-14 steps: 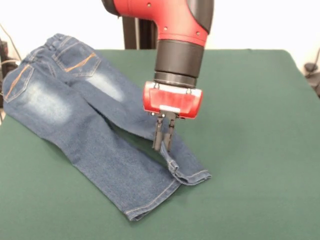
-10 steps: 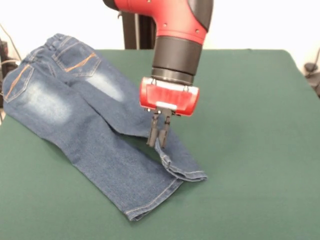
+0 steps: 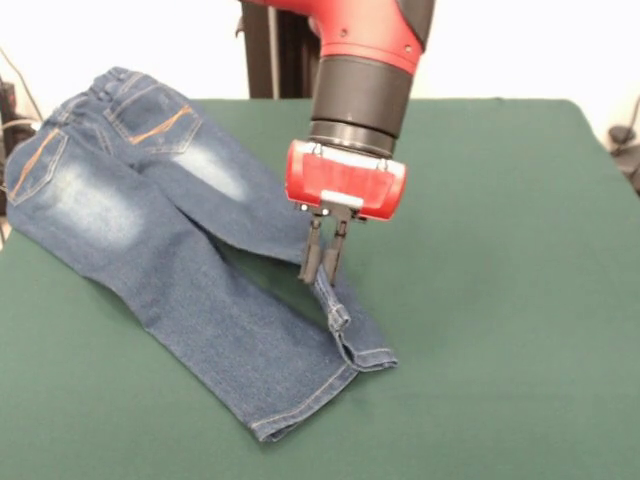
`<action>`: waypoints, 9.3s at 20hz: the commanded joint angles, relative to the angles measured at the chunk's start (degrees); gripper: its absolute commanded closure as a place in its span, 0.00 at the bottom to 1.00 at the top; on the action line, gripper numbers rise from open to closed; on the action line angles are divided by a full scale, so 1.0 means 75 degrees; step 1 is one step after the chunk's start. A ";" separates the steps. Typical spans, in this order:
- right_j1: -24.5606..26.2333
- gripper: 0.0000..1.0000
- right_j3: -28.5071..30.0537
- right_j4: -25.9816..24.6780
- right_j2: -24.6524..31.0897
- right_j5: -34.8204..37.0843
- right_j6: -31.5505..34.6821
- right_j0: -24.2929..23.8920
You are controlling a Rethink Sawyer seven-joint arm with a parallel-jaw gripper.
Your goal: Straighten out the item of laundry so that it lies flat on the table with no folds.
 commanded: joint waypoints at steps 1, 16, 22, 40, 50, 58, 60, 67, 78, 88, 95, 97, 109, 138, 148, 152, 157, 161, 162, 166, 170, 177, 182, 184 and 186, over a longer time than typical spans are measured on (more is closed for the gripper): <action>0.0559 1.00 -0.0391 -0.0388 0.0489 0.0955 0.0367 0.0413; 0.0424 1.00 -0.0338 -0.1865 0.2335 0.2581 -0.0055 -0.0678; -0.0114 1.00 0.0029 -0.2318 0.3353 0.3771 -0.0738 -0.1446; -0.0563 1.00 0.1240 -0.2790 0.7330 0.6502 -0.2842 -0.4293; 0.0618 1.00 0.1160 -0.3014 0.8604 0.7779 -0.3984 -0.5304; 0.1069 1.00 0.1101 -0.3180 0.8894 0.8180 -0.4332 -0.5571; 0.1172 1.00 0.1097 -0.3193 0.8982 0.8369 -0.4476 -0.5655; 0.1088 1.00 0.1056 -0.3069 0.9329 0.9446 -0.4766 -0.5835; 0.0874 1.00 0.1112 -0.2991 0.9868 1.0237 -0.4513 -0.6052; 0.1364 1.00 0.0382 -0.3702 0.9196 1.0398 -0.4400 -0.5511; 0.2633 1.00 -0.1950 -0.4652 0.7863 1.0485 -0.4133 -0.4264; 0.3094 1.00 -0.2742 -0.4747 0.7732 1.0455 -0.4110 -0.4009; 0.3811 1.00 -0.5003 -0.4628 0.7892 1.1218 -0.3938 -0.3386; 0.2772 1.00 -0.5116 -0.5812 0.7750 0.9513 -0.3698 -0.3445; 0.2560 1.00 -0.4550 -0.5134 0.7910 1.0331 -0.4540 -0.3897; 0.2591 1.00 -0.4497 -0.4622 0.8104 1.1132 -0.5196 -0.4232; 0.2352 1.00 -0.4399 -0.3845 0.8344 1.2198 -0.5548 -0.4616; 0.2443 1.00 -0.4518 -0.3622 0.8404 1.2510 -0.5962 -0.4820; 0.2488 1.00 -0.4575 -0.3639 0.8385 1.2503 -0.6034 -0.4821; 0.2702 1.00 -0.4919 -0.3868 0.8253 1.2149 -0.6105 -0.4696; 0.3022 1.00 -0.5457 -0.4177 0.8106 1.1704 -0.6255 -0.4536; 0.3781 1.00 -0.6161 -0.4886 0.7919 1.0005 -0.6200 -0.4286; 0.3913 1.00 -0.5994 -0.4881 0.7997 0.9312 -0.6170 -0.4434; 0.3888 1.00 -0.5955 -0.4814 0.7983 0.9322 -0.6140 -0.4464; 0.3914 1.00 -0.6072 -0.4774 0.8000 0.9408 -0.6102 -0.4431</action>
